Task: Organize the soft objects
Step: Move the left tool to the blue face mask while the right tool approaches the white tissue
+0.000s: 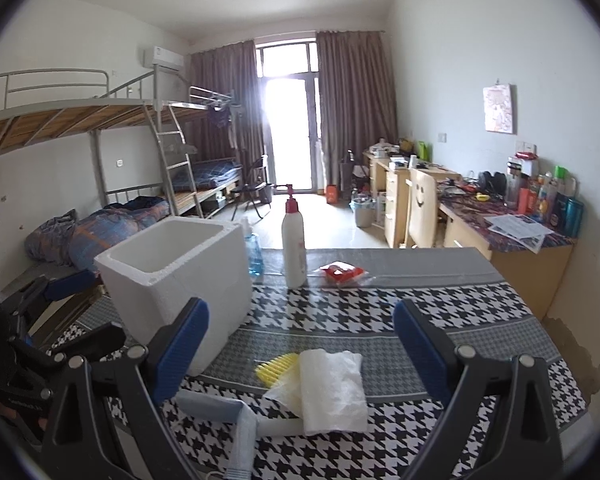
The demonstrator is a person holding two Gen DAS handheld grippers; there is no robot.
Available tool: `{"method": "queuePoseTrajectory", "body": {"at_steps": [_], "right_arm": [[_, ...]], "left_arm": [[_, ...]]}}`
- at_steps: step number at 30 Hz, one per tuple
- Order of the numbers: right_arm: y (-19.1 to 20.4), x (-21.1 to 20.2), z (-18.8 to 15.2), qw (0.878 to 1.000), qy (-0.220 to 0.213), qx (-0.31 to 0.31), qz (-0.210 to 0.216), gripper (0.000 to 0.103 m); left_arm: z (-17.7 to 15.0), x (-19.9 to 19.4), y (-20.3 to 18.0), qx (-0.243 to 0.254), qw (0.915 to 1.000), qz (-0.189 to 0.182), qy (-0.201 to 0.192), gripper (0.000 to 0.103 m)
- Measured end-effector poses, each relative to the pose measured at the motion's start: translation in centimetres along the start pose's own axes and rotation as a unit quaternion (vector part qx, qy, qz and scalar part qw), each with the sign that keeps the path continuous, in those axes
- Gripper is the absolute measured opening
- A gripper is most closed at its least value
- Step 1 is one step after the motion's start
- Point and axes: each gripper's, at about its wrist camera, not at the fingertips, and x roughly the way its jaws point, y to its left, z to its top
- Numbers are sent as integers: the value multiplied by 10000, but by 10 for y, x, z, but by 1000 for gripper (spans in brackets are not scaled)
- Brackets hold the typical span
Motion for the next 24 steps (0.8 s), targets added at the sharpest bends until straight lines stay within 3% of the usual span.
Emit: {"method": "queuePoseTrajectory", "body": {"at_steps": [24], "right_arm": [[-16, 14, -26, 9985, 356, 239, -326, 96]], "left_arm": [[-37, 28, -9, 143, 9979, -100, 630, 102]]}}
